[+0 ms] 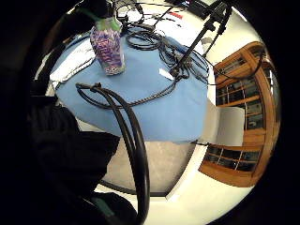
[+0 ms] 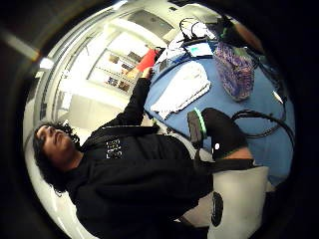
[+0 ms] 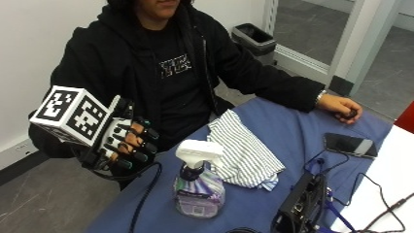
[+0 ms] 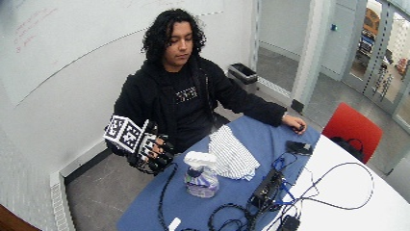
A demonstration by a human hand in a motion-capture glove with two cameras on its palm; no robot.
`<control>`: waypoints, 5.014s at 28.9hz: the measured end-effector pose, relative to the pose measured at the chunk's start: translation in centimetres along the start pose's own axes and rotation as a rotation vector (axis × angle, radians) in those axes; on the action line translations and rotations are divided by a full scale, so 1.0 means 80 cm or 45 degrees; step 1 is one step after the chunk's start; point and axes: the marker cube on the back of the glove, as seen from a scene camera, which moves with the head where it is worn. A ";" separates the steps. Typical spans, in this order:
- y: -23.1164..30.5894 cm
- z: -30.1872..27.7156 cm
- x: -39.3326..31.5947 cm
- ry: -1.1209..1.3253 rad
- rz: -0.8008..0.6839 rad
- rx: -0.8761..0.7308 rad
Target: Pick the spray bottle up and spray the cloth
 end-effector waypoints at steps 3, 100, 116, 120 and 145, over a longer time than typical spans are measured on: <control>0.001 0.001 -0.001 0.005 -0.003 -0.006; -0.258 0.023 -0.099 -0.287 0.213 -0.667; -0.243 0.140 -0.141 0.169 0.311 -1.361; -0.236 0.163 -0.141 0.198 0.318 -1.452; -0.418 0.091 -0.339 -0.561 -0.206 -0.793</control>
